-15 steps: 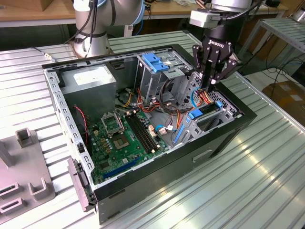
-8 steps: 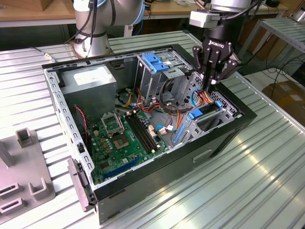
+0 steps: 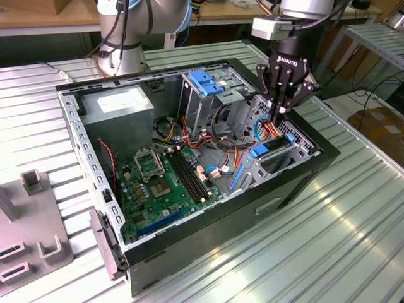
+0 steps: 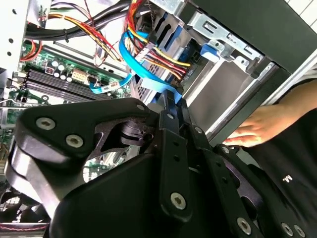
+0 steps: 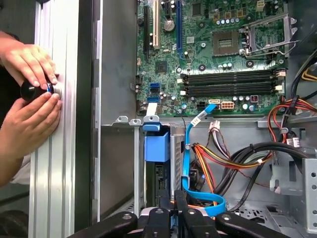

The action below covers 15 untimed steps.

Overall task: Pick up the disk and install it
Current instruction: 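Insert the second disk wire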

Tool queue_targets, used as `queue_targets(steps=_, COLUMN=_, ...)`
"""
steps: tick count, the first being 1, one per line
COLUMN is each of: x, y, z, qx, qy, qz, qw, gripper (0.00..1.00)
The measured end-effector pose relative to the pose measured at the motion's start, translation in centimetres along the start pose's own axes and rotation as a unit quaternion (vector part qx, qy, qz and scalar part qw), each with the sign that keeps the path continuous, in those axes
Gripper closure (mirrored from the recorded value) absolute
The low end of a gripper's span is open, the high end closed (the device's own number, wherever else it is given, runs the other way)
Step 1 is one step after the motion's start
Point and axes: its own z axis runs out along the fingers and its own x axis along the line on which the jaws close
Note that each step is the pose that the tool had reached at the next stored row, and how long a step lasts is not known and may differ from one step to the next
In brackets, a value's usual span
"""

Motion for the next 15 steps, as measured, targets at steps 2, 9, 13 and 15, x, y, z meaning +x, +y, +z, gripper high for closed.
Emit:
queue_targets(steps=2, x=0.43, y=0.0, z=0.2, qx=0.0011, qy=-0.0074, qz=-0.001, qw=0.99997, gripper=0.84)
queue_targets(steps=9, x=1.62, y=0.26, z=0.84, qx=0.0028, qy=-0.0317, qz=-0.005, qw=0.99948, gripper=0.84)
queue_targets(steps=13, x=1.82, y=0.93, z=1.04, qx=0.0055, qy=-0.0332, qz=-0.006, qw=0.99942, gripper=0.84)
queue_targets(steps=15, x=1.88, y=1.2, z=1.17, qx=0.0072, qy=-0.0344, qz=-0.007, qw=0.99936, gripper=0.84)
